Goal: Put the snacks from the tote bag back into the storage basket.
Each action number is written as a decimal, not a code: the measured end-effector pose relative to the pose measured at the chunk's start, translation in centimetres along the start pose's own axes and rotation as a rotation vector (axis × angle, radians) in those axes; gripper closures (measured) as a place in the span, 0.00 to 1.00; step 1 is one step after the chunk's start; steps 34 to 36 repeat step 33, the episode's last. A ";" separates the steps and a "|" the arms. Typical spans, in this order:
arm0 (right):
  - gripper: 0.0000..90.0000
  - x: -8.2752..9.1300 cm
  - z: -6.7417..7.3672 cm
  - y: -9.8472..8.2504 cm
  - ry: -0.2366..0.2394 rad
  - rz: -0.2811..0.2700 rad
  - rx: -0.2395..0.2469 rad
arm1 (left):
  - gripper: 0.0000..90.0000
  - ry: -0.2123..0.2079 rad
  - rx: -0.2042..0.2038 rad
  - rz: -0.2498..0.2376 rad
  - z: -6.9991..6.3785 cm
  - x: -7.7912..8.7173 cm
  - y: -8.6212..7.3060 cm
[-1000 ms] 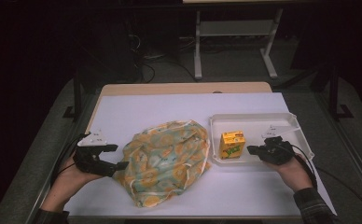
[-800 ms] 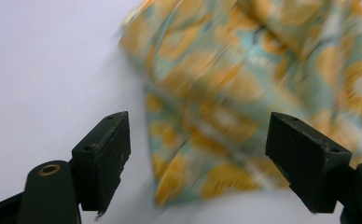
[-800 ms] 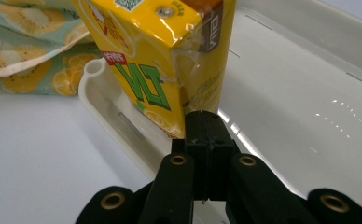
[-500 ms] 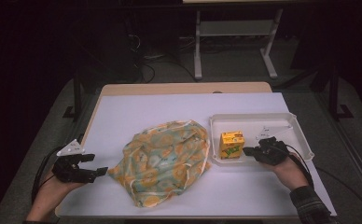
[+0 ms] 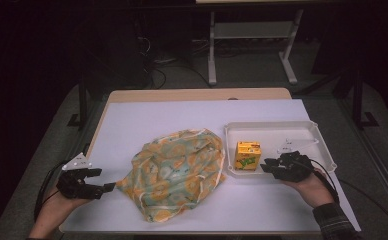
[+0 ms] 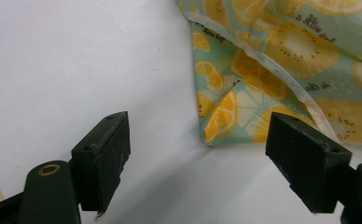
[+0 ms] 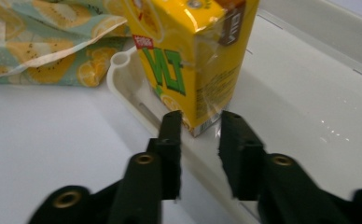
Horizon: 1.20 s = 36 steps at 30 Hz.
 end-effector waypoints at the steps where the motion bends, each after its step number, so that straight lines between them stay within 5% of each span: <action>1: 0.69 0.1 0.2 -0.1 -0.007 0.000 0.001 | 0.24 -0.002 -0.001 0.001 -0.1 0.0 0.0; 9: 0.36 0.7 1.3 -2.2 -0.024 -0.006 -0.012 | 0.24 -0.008 -0.016 -0.003 -0.8 -0.1 -0.6; 27: 0.16 0.9 1.8 -6.1 -0.103 0.035 -0.026 | 0.19 -0.054 -0.032 0.016 -2.1 -1.0 -2.1; 36: 0.15 0.8 1.7 -6.2 -0.111 0.033 -0.016 | 0.19 -0.053 -0.037 0.015 -2.0 -1.0 -2.2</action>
Point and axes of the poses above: each handheld gripper's, and its own axes: x roughly backward along the jaws, y roughly out of its top, z roughly to its left, the point moved 5 cm from there along -x, roughly forward along the jaws, and after that the axes turned 3 degrees about -x, right-handed, at the moved point
